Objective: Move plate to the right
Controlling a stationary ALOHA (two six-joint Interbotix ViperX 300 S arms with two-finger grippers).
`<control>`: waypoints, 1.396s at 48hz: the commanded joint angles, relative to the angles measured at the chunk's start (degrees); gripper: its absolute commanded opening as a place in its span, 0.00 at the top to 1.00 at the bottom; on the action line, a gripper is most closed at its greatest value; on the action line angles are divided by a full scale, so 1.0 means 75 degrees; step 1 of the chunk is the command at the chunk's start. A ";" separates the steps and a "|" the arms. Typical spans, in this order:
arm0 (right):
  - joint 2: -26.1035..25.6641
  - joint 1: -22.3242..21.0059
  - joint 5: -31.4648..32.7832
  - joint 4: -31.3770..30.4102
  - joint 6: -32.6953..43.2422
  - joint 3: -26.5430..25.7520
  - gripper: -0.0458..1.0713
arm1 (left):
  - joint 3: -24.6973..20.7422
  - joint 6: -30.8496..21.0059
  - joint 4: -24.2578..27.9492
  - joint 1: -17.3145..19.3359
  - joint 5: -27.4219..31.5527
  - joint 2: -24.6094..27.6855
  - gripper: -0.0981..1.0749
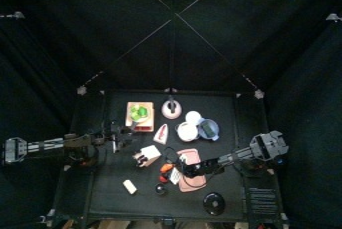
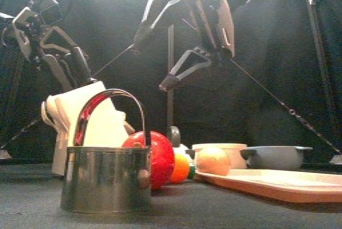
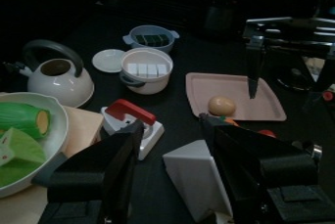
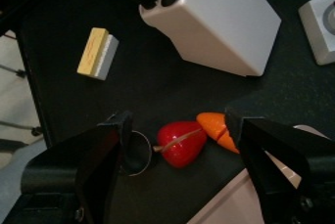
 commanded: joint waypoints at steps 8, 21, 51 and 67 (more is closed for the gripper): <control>-0.0141 -0.0117 0.1887 0.0973 -0.0047 -0.0516 0.03 | -0.0047 -0.0012 0.0000 -0.0023 -0.0059 0.0012 0.18; -0.0281 -0.0094 0.3539 0.1781 -0.0047 -0.0492 0.03 | -0.0012 -0.0012 -0.0012 -0.0012 -0.0023 0.0012 0.18; -0.0879 -0.0187 0.3680 0.3398 0.0070 0.1617 0.03 | 0.0035 -0.0012 -0.0105 0.0023 0.0023 0.0012 0.18; -0.1008 -0.0281 0.2473 0.3586 0.0094 0.2590 0.03 | 0.0047 -0.0012 -0.0141 0.0047 0.0023 0.0012 0.18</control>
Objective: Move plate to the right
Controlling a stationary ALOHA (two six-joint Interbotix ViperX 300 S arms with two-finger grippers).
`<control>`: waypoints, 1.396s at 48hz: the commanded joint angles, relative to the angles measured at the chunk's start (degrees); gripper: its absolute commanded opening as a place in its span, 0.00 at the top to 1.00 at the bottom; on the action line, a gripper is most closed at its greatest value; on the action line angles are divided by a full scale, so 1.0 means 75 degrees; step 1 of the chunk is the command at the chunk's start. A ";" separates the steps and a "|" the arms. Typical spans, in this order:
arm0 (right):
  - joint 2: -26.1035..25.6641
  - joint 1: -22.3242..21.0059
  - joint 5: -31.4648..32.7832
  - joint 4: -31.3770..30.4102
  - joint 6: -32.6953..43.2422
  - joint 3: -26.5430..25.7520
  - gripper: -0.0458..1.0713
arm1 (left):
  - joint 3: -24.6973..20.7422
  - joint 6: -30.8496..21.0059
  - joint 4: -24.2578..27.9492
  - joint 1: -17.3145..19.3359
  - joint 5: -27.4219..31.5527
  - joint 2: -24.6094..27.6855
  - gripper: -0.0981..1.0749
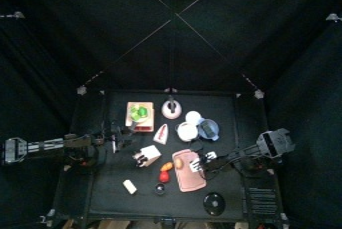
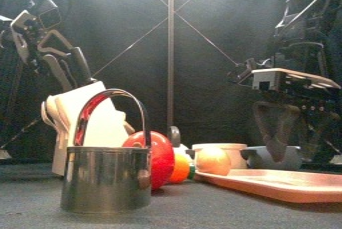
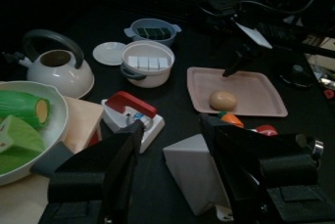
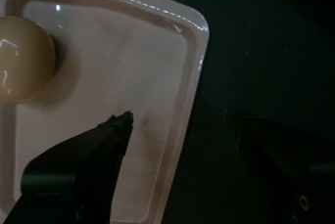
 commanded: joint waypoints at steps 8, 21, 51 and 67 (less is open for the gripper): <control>-0.0164 -0.0105 -0.0727 0.0023 0.0000 0.0293 0.04 | -0.0070 0.0000 -0.0035 0.0023 -0.0023 0.0012 0.18; -0.0059 -0.0094 -0.0773 0.0059 -0.0012 0.0375 0.20 | -0.0059 0.0000 -0.0035 0.0035 -0.0023 0.0012 0.18; 0.0129 -0.0141 -0.0832 0.0434 0.0000 0.0598 0.33 | -0.0035 0.0000 -0.0059 0.0047 -0.0023 0.0012 0.18; 0.0105 -0.0187 -0.0832 0.0480 0.0012 0.0645 0.47 | -0.0035 0.0000 -0.0059 0.0047 -0.0023 0.0012 0.18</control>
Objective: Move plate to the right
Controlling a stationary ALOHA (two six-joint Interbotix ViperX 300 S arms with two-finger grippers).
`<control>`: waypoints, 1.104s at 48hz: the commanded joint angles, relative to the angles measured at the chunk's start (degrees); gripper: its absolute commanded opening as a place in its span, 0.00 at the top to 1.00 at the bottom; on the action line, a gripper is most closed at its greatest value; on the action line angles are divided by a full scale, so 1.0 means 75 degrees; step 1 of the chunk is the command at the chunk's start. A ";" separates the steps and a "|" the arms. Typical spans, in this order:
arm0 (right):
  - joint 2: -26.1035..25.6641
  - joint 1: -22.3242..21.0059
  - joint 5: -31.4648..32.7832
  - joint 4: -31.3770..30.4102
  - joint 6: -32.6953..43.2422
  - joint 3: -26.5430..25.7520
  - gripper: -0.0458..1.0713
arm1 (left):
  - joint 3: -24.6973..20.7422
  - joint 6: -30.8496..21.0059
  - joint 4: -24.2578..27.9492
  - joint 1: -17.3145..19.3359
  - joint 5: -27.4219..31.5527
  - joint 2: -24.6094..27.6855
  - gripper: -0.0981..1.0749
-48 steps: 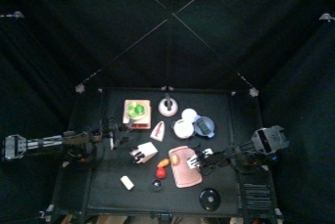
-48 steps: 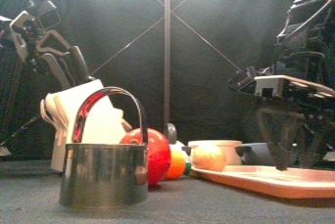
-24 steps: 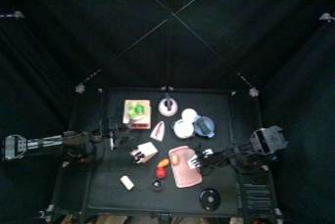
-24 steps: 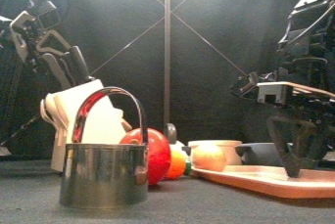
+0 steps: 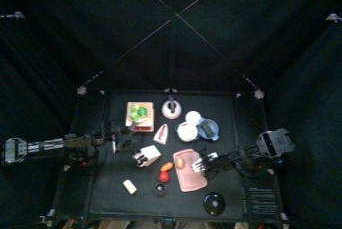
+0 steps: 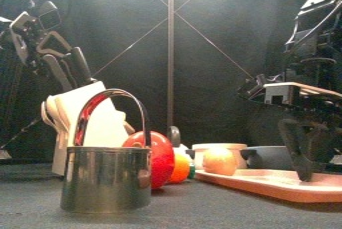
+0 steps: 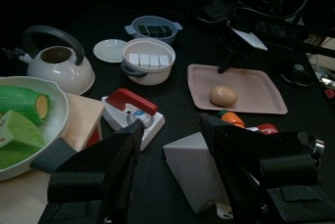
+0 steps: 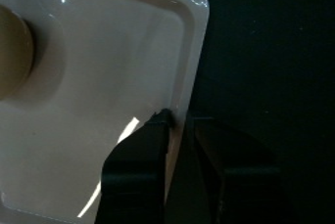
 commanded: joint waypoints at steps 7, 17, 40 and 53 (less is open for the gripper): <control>-0.0047 -0.0082 0.0035 0.0035 -0.0012 0.0035 0.47 | -0.0082 0.0012 -0.0023 0.0023 -0.0023 0.0023 0.18; -0.0070 -0.0082 0.0023 0.0152 0.0000 0.0094 0.47 | -0.0070 0.0012 -0.0023 0.0023 -0.0023 0.0023 0.18; -0.0785 -0.0070 0.0023 0.0586 0.0703 0.0820 0.47 | -0.0059 0.0000 -0.0023 0.0023 -0.0023 0.0023 0.18; -0.1160 -0.0012 0.0059 0.0527 0.1711 0.1254 0.47 | -0.0047 0.0012 -0.0059 0.0023 -0.0023 0.0023 0.18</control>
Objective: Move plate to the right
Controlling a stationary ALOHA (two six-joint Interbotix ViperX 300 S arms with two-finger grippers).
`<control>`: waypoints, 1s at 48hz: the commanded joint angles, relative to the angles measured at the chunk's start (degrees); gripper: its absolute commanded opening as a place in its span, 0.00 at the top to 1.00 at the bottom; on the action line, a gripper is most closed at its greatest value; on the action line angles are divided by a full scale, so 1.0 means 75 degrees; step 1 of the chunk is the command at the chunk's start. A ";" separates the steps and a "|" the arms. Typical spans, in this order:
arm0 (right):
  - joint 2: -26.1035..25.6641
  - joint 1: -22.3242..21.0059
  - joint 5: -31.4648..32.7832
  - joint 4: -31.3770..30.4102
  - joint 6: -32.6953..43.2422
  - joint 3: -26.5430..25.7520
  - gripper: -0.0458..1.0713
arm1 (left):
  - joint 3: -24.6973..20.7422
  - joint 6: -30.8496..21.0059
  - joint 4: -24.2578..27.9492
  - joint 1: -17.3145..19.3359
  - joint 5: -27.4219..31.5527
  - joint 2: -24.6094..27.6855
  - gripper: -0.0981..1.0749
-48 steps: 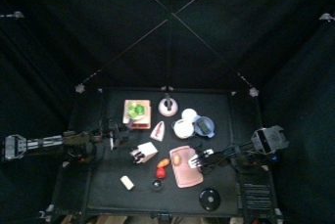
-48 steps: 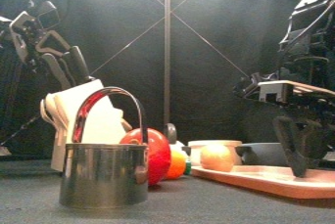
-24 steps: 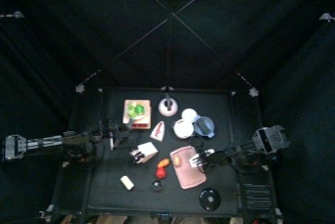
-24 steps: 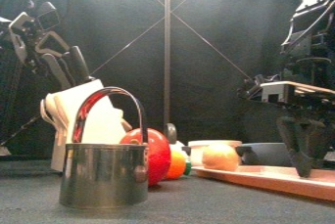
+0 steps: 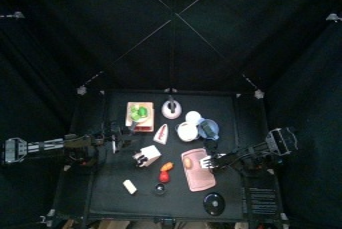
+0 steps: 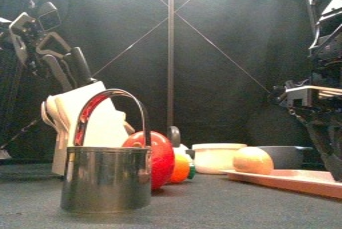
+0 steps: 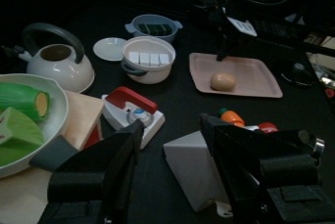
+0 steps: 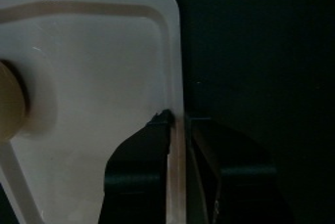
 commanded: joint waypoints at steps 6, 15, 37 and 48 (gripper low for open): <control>-0.0281 0.0164 0.0141 -0.0012 0.0703 0.0258 0.47 | -0.0094 -0.0012 -0.0023 0.0023 -0.0023 0.0012 0.18; -0.0480 0.0422 0.0387 0.0000 0.1324 0.0422 0.47 | -0.0094 0.0000 -0.0023 0.0023 -0.0023 0.0012 0.18; -0.1008 0.1113 0.0668 0.0047 0.2320 0.0879 0.47 | -0.0082 0.0000 -0.0023 0.0023 -0.0023 0.0012 0.18; -0.1242 0.1207 0.1090 0.0105 0.2332 0.0961 0.47 | -0.0070 0.0000 -0.0023 0.0023 -0.0023 0.0012 0.18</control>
